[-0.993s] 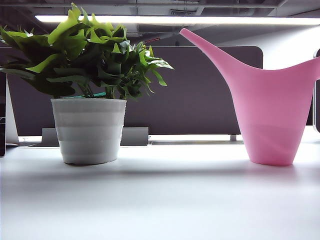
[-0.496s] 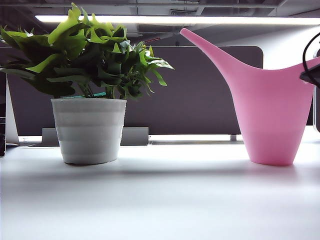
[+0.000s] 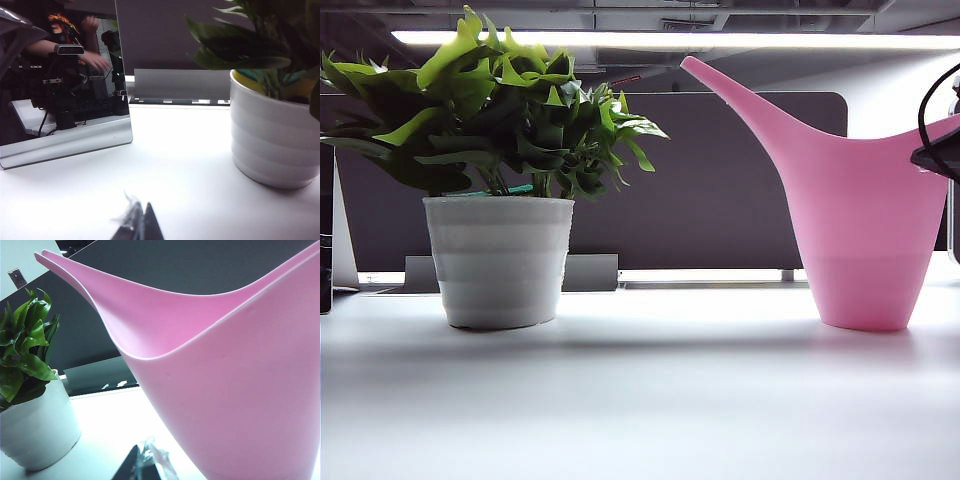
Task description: Pick up the watering can from the table, water the potted plant, and put the can back.
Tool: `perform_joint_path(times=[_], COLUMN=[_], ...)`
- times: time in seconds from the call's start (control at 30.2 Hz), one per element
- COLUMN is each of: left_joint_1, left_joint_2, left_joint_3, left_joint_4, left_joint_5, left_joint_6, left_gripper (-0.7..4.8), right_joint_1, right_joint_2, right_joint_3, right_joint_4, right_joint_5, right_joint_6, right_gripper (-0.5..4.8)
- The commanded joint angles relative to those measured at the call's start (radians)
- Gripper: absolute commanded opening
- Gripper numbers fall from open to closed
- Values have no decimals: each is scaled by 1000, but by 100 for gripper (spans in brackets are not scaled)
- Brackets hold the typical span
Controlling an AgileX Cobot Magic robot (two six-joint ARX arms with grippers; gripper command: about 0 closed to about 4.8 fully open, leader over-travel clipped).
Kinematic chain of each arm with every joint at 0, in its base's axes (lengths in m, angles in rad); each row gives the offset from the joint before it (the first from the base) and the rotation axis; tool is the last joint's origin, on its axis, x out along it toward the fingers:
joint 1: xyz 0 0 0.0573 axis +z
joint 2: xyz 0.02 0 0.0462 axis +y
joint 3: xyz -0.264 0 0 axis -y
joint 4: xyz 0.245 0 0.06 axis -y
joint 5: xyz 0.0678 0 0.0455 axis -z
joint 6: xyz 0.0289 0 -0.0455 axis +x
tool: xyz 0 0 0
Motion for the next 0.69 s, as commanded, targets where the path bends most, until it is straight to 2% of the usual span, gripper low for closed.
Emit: perform_joint_path(times=[0.03,0.26,0.33,0.43,0.5,0.63,0.69], left_joint_1=[0,0,0,0,0,0,0], left_joint_2=[1,1,1,1,1,1,1], left_joint_3=[1,1,1,1,1,1,1], left_joint_4=[7,7,7,7,7,7,7], left_joint_5=[0,0,0,0,0,0,0], left_joint_6=[-3,-3,-3,-3,-3,-3,-3], left_gripper=[-5,-5,-5,-5,-5,-5,-5], right_joint_1=[1,0,0,0,0,0,0], right_joint_2=[-3,-32,-111,-290,-422,-711,-821], right_joint_3=[2,2,2,2,2,1,-1], right_joint_4=[10,-32,-146,-443,-654,-1042,-1151], right_joint_5=[-3,1,4,51,138,476,593], right_joint_6=[-1,-19,-49,-238,-309,-333,-333], right_gripper=[-8,-8,-8,-8,-8,-8,-8])
